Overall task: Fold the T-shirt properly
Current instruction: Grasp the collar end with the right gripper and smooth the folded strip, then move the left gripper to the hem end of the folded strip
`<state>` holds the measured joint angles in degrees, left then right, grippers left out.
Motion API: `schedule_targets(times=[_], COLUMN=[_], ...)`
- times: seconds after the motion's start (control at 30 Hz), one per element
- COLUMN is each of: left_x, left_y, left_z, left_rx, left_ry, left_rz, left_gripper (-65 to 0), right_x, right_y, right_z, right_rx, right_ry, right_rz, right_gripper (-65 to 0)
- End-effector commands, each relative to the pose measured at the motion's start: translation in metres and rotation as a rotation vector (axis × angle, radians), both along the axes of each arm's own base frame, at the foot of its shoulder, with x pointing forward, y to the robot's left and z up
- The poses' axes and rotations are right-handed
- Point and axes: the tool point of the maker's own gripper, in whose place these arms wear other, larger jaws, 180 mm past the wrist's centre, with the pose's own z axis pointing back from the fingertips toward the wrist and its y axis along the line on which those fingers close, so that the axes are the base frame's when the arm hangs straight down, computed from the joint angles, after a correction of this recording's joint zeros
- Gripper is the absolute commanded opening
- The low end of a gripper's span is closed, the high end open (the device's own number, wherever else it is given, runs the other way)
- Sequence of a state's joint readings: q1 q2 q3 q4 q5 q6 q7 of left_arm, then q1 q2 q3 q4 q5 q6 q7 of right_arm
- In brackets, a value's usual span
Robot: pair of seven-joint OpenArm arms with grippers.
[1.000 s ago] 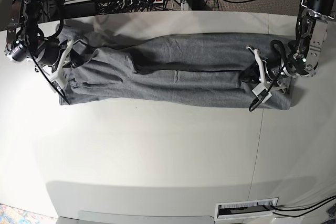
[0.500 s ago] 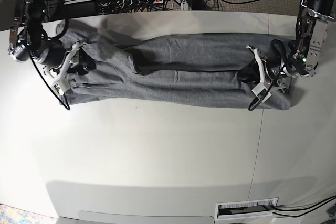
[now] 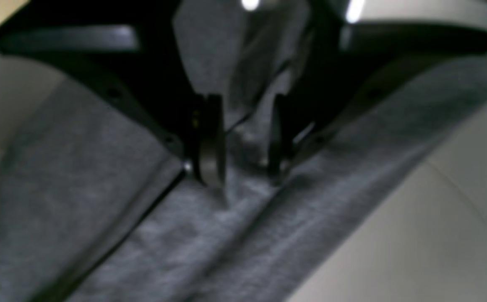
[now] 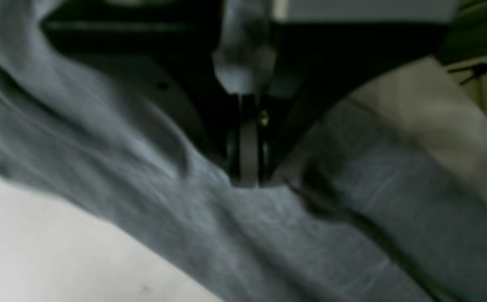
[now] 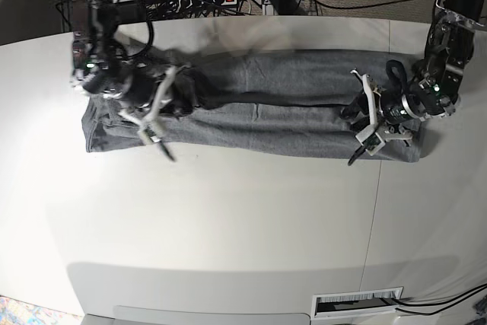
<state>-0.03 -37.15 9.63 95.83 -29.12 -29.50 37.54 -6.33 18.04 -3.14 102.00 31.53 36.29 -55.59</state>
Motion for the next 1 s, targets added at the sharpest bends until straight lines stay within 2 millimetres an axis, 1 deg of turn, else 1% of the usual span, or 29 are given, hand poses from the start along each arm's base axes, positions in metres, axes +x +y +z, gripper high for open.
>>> schedule_targets(times=[0.0,0.07,0.13,0.23,0.33,0.4,0.5,0.6,0.67,0.7,0.83,0.9,0.97], left_x=[0.014,0.021,0.026,0.032,0.039,0.043,0.042,0.038,0.032,0.028,0.007,0.002,-0.001], left_y=[0.011,0.027,0.047,0.082,0.114,0.135,0.154,0.172,0.180,0.179,0.164,0.162,0.163], left_z=[0.015,0.015,0.015,0.019,0.032,0.040,0.047,0.046,0.037,0.030,0.004,-0.003,-0.007], left_rx=[0.027,0.080,0.126,0.193,0.203,0.187,0.106,0.048,0.004,-0.023,-0.144,-0.178,-0.176], left_ry=[-0.056,-0.064,-0.050,-0.040,-0.053,-0.059,-0.032,0.008,0.061,0.095,0.261,0.289,0.298], left_rz=[0.031,0.097,0.178,0.309,0.429,0.510,0.595,0.658,0.691,0.682,0.624,0.613,0.602], left_gripper=[-45.4,-45.4,-45.4,-45.4,-45.4,-45.4,-45.4,-45.4,-45.4,-45.4,-45.4,-45.4,-45.4], right_x=[0.013,0.016,0.019,0.023,0.024,0.022,0.019,0.018,0.019,0.019,0.019,0.020,0.020], right_y=[0.009,0.019,0.022,0.016,0.004,-0.003,-0.009,-0.010,-0.010,-0.010,-0.009,-0.008,-0.008], right_z=[0.017,0.016,0.014,0.010,-0.001,-0.012,-0.025,-0.028,-0.028,-0.028,-0.027,-0.026,-0.026], right_rx=[0.019,-0.018,-0.067,-0.132,-0.180,-0.207,-0.213,-0.209,-0.207,-0.206,-0.203,-0.197,-0.197], right_ry=[-0.081,-0.105,-0.117,-0.129,-0.107,-0.078,-0.039,-0.030,-0.033,-0.034,-0.037,-0.044,-0.044], right_rz=[0.027,0.071,0.099,0.103,0.083,0.075,0.063,0.059,0.059,0.059,0.059,0.059,0.059], right_gripper=[-65.0,-65.0,-65.0,-65.0,-65.0,-65.0,-65.0,-65.0,-65.0,-65.0,-65.0,-65.0,-65.0])
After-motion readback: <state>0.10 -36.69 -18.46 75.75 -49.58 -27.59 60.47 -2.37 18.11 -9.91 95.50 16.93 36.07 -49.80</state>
